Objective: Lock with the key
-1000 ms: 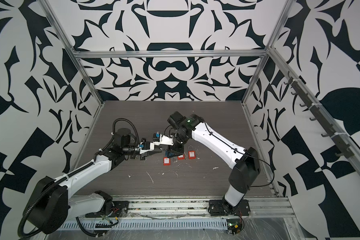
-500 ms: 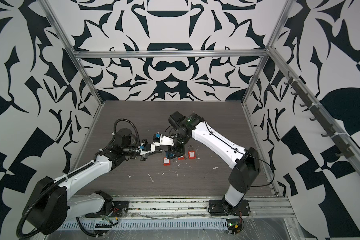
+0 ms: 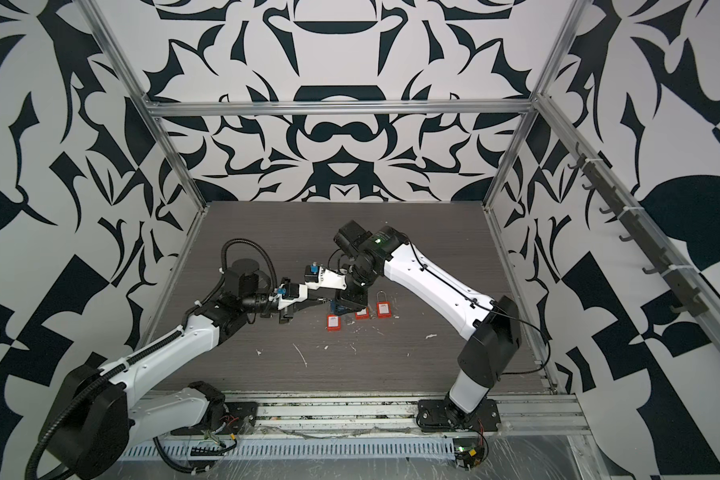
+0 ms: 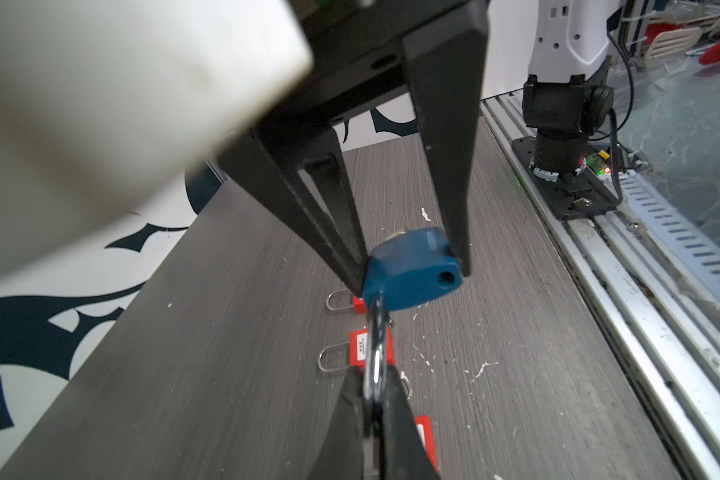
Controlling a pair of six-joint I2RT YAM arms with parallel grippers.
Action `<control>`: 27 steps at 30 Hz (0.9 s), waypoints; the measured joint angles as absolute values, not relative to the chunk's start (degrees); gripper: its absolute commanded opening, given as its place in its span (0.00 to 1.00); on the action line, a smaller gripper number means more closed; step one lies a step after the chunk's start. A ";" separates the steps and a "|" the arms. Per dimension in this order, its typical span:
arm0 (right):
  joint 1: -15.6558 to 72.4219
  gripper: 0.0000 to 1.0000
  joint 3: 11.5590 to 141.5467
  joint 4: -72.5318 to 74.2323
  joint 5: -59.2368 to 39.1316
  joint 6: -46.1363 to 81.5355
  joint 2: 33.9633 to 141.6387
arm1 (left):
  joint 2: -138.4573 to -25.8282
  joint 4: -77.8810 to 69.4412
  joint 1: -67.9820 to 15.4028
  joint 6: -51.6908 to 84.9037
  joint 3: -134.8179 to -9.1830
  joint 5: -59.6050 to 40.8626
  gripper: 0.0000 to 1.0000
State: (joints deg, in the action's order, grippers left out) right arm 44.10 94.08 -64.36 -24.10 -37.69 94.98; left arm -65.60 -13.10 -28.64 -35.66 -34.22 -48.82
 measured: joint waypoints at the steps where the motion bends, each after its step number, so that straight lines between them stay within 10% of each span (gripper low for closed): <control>1: 44.29 0.60 94.00 -63.75 -23.55 -37.54 94.78 | -65.28 -13.85 -28.64 -34.54 -33.80 -48.77 0.00; 16: 44.60 0.68 88.84 -56.34 -17.41 -38.26 85.38 | -60.95 -21.37 -29.06 -21.76 -28.49 -49.60 0.00; 27: 44.60 0.53 85.84 -56.53 -19.31 -41.32 85.47 | -59.16 -22.61 -29.45 -17.78 -28.45 -50.43 0.00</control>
